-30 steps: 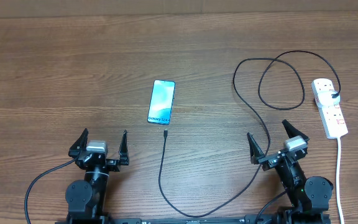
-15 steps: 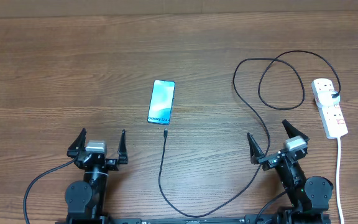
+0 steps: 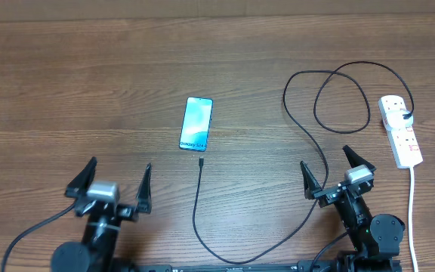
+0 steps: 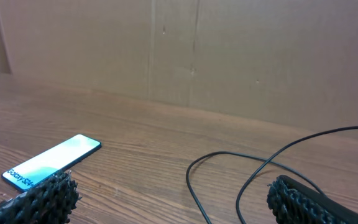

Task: Plug charger to phone and switch on socket
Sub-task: 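Move the left gripper forward over the phone and lower it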

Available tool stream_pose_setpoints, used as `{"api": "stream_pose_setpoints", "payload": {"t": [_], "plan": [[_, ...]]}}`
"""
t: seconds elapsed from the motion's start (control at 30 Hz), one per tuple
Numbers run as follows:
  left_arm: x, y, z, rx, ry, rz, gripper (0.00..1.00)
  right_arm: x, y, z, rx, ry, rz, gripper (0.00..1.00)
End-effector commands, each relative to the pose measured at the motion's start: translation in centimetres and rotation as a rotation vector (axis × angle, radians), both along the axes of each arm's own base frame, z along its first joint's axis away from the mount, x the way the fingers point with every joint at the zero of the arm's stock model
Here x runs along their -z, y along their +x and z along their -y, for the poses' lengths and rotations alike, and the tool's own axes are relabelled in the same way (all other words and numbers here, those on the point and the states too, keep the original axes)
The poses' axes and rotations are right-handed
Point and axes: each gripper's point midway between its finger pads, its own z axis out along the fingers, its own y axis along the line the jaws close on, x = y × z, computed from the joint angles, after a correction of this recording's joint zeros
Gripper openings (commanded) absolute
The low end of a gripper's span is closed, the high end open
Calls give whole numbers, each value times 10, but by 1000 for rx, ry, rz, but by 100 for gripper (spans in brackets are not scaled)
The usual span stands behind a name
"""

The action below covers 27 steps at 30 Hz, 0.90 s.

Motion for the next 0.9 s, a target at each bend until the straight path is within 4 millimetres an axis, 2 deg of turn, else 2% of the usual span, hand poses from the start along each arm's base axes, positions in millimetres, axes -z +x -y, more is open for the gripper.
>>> {"api": "stream_pose_setpoints", "payload": {"t": [0.0,0.13,0.3,0.43,0.53,0.67,0.87], "plan": [[-36,-17,3,20,-10,-20,100,2,0,-2,-6,2,4,100],[-61,-23,6,41,-11,-134,100,2,0,-2,-6,2,4,100],[-92,-15,22,130,-25,-294,99,2,0,-2,-6,2,4,100],[-121,2,33,195,-37,-417,100,2,0,-2,-6,2,4,100],[-132,20,34,206,-22,-528,99,2,0,-2,-6,2,4,100],[-127,42,36,213,-22,-722,100,2,0,-2,-6,2,4,100],[-86,81,51,256,-19,-1039,100,2,0,-2,-6,2,4,100]]}}
